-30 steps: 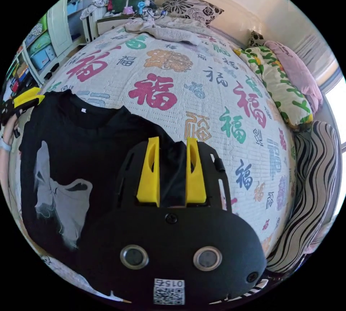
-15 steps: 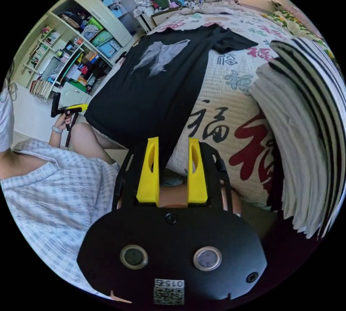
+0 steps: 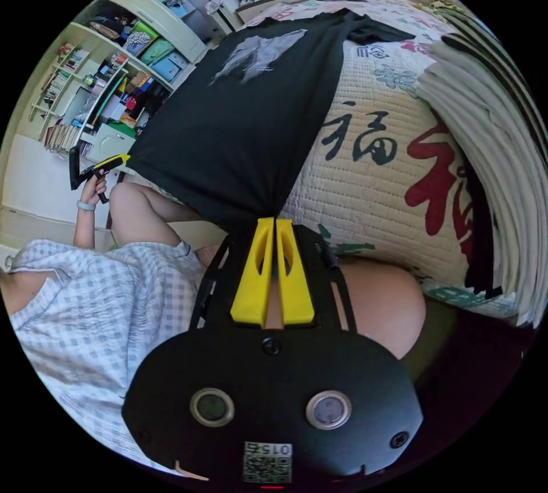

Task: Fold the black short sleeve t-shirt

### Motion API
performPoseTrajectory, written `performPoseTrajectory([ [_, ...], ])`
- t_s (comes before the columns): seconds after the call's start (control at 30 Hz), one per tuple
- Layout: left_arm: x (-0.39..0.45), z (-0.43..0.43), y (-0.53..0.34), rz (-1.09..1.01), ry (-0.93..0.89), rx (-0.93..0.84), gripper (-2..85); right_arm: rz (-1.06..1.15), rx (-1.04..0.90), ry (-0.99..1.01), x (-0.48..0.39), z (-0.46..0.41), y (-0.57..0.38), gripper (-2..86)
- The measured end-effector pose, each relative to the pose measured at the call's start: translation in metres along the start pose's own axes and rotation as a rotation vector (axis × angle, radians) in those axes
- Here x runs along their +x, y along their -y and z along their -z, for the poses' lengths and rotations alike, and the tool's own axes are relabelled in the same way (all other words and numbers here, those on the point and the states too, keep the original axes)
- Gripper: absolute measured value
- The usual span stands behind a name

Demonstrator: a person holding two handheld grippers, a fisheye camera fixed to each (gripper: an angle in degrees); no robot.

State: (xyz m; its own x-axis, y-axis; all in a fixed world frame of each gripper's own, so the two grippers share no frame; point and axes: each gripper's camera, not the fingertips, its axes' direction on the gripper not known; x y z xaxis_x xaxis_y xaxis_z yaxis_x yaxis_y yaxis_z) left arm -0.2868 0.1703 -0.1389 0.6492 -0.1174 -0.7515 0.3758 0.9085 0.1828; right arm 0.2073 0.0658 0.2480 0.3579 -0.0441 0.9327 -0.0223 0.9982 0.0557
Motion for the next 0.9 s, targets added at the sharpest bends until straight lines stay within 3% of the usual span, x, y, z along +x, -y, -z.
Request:
performPoseTrajectory([
  [0.23,-0.028,-0.015,0.011,0.034,-0.049,-0.152,2.8,-0.012,-0.085,0.054,-0.001,-0.039,0.012,0.3],
  [0.33,-0.055,0.010,0.017,0.081,-0.130,-0.157,8.5,-0.045,-0.084,0.068,-0.001,-0.040,0.017,1.7],
  [0.53,-0.130,0.083,0.091,0.168,-0.178,0.210,10.2,-0.082,0.149,0.193,-0.001,-0.016,0.036,4.4],
  [0.7,-0.177,0.019,0.229,0.251,-0.231,0.244,10.5,0.234,0.255,0.136,-0.087,-0.010,0.153,4.8],
  [0.8,-0.191,-0.023,0.263,0.305,-0.226,0.245,10.4,0.435,0.244,0.109,-0.158,-0.026,0.253,5.4],
  [0.9,-0.199,-0.049,0.275,0.292,-0.224,0.238,10.0,0.478,0.195,0.059,-0.222,-0.063,0.358,5.6],
])
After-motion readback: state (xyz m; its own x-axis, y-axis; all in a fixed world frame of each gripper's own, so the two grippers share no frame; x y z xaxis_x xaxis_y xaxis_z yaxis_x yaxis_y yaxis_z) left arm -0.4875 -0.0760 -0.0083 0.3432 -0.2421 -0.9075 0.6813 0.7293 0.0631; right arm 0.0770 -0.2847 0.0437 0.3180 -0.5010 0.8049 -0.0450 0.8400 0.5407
